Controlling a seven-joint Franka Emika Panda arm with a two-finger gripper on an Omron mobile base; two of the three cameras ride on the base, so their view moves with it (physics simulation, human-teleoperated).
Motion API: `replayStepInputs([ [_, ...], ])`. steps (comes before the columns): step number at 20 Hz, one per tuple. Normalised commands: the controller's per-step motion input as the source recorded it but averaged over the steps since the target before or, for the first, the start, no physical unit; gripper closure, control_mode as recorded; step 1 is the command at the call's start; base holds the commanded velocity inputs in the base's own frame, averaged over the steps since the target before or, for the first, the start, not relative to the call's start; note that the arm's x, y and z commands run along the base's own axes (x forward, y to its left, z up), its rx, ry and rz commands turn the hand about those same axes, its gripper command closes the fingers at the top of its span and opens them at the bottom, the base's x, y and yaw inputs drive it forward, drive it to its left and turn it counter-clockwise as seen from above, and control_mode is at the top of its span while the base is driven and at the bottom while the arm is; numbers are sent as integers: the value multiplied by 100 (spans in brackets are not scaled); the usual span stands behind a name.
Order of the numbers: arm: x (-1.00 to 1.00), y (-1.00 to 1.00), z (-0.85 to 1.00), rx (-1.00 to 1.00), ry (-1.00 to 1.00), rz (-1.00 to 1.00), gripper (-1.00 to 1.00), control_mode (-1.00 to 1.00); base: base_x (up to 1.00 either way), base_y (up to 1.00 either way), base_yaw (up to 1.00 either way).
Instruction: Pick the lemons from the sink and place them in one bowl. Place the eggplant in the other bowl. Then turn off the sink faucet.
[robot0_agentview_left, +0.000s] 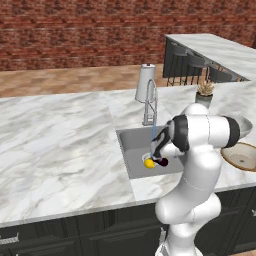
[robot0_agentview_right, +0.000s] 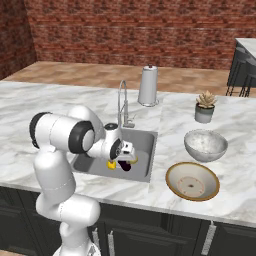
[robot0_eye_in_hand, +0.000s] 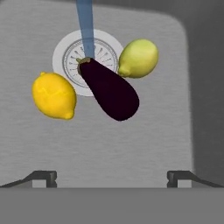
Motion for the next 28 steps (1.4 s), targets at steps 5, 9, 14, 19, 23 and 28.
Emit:
replayStepInputs([
  [5, 31, 0, -20, 0, 0, 0, -100, -100, 0, 0, 0],
  [9, 29, -3, -1, 0, 0, 0, -100, -100, 0, 0, 0],
  [14, 25, 0, -1, 0, 0, 0, -100, -100, 0, 0, 0],
  [19, 27, 0, -23, 0, 0, 0, -100, -100, 0, 0, 0],
  [23, 14, -3, -31, 0, -1, 0, -100, -100, 0, 0, 0],
  [28, 0, -6, -27, 0, 0, 0, -100, -100, 0, 0, 0],
])
